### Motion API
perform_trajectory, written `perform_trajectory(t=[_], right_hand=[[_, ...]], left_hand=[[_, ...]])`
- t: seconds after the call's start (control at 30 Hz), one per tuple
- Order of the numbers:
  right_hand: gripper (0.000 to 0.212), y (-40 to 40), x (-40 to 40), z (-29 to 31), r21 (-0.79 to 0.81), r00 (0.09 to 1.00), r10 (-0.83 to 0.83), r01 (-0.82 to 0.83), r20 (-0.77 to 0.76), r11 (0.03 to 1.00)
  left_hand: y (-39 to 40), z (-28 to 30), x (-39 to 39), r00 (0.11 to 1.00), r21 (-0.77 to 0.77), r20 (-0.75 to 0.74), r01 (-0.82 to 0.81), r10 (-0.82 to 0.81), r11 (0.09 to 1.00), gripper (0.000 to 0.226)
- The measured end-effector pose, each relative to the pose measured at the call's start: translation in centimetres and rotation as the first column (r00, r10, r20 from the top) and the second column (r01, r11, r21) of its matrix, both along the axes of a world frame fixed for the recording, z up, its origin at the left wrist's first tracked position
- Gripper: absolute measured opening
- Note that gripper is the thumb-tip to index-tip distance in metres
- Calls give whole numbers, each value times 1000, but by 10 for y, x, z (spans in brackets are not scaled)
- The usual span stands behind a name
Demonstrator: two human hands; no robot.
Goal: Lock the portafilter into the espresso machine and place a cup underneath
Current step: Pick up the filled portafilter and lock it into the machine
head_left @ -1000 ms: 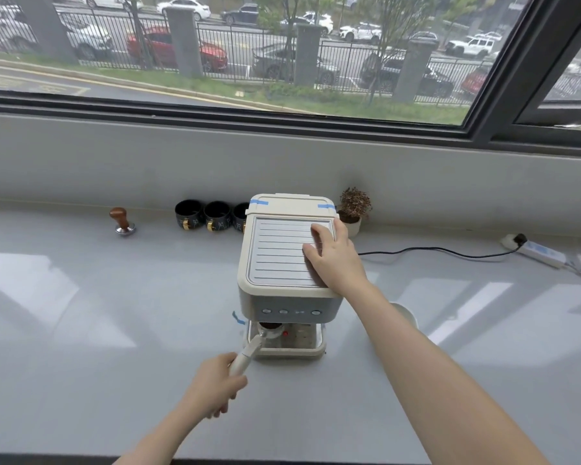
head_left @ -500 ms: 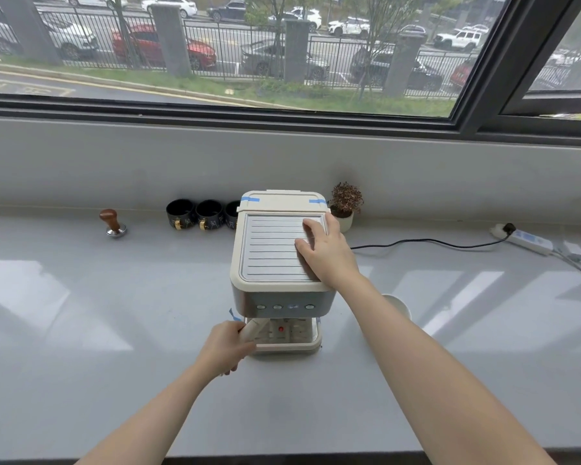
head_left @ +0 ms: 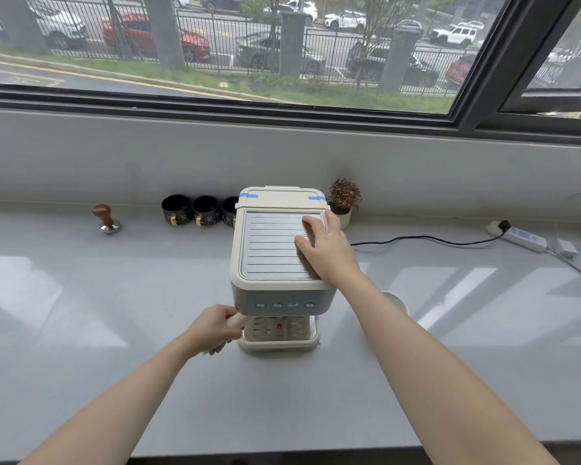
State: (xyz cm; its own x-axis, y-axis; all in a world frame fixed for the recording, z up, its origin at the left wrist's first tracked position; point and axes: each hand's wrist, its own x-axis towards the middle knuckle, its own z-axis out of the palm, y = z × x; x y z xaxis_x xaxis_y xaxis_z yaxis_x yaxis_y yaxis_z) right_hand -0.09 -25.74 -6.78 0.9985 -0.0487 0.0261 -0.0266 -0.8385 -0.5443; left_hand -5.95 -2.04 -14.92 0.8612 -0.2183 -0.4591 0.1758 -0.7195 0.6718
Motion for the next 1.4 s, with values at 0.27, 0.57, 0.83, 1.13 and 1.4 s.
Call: perform_trajectory(t=[0.27, 0.57, 0.83, 1.13, 1.4], right_hand=[[52, 1, 1, 0, 11, 1000, -8, 8, 3, 1000], [52, 2, -1, 1, 10, 1000, -11, 11, 0, 1000], [47, 3, -3, 3, 54, 1000, -20, 19, 11, 998], [47, 6, -5, 3, 105, 1000, -18, 17, 9, 994], [49, 7, -9, 0, 82, 998, -64, 61, 28, 995]], left_hand=[[3, -3, 2, 1000, -17, 5, 5, -5, 1000, 6], [-2, -8, -5, 998, -13, 21, -60, 61, 998, 12], [-70, -22, -65, 901, -138, -53, -433, 430, 891, 10], [-29, -23, -67, 806, -466, -573, -471, 151, 749, 25], [-112, -31, -92, 568, -433, -606, -823, 556, 369, 25]])
